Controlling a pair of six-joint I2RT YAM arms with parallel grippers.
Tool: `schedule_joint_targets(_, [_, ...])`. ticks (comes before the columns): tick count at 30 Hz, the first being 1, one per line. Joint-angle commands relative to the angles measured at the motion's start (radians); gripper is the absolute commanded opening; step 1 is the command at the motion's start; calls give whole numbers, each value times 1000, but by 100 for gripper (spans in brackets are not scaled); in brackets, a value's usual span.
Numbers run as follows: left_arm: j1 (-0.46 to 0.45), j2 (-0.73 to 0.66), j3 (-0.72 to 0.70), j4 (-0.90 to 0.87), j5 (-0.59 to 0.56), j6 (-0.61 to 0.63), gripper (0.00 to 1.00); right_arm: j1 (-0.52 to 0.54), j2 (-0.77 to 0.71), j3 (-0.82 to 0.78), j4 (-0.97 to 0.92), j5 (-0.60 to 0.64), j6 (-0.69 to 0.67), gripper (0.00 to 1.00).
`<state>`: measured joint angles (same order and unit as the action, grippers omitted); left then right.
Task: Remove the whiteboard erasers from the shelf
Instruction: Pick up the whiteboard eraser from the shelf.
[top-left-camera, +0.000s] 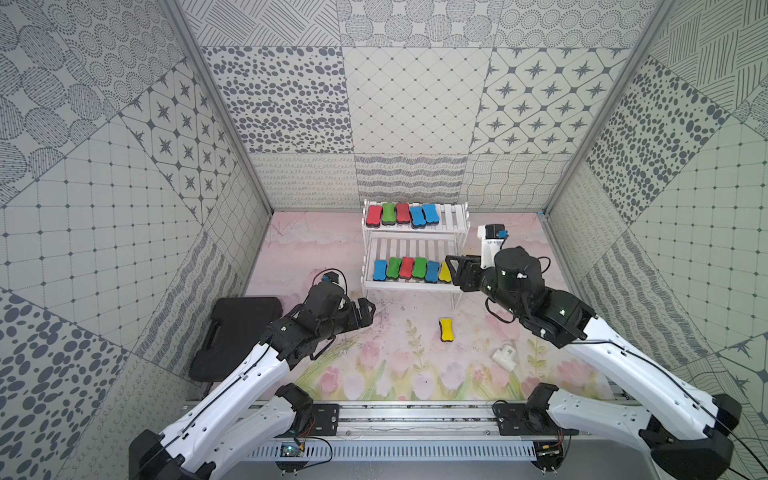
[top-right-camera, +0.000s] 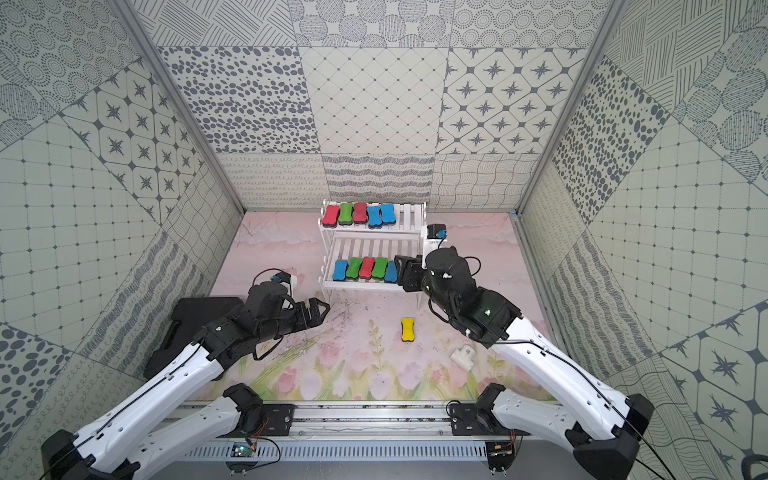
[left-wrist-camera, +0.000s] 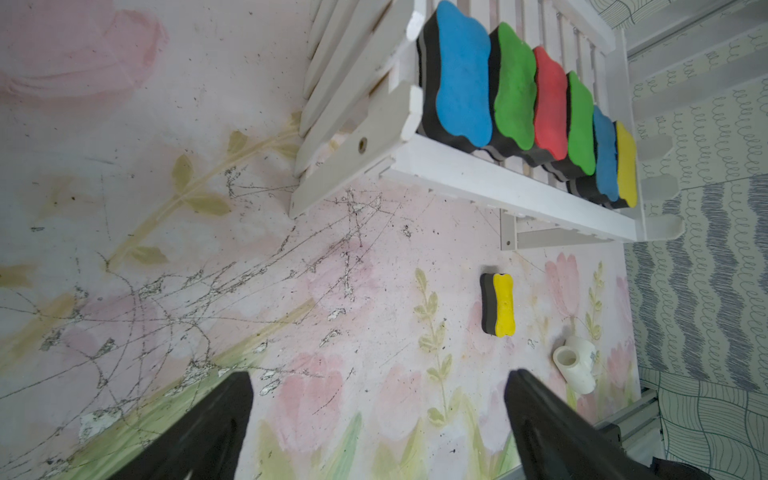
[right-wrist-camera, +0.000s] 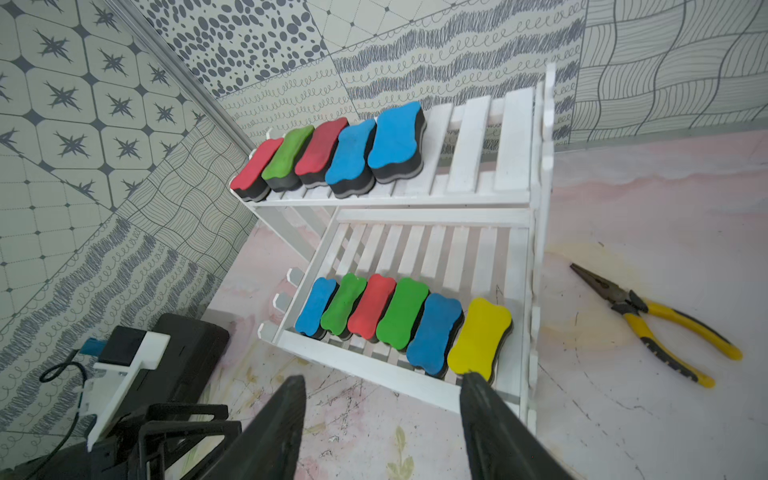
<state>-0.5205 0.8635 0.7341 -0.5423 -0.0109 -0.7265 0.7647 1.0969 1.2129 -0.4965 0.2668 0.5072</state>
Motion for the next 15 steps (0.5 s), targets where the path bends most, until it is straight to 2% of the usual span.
schedule_joint_targets(1, [5,2,13,16,13,32,99,-52,119,150,-38,-82,-89,62])
schedule_joint_targets(9, [5,8,9,16,20,35,99,-151,461,540,-138,-117,-173,59])
schedule_joint_targets(15, [5,7,11,15,18,35,99,-180,616,727,-256,-164,-212,58])
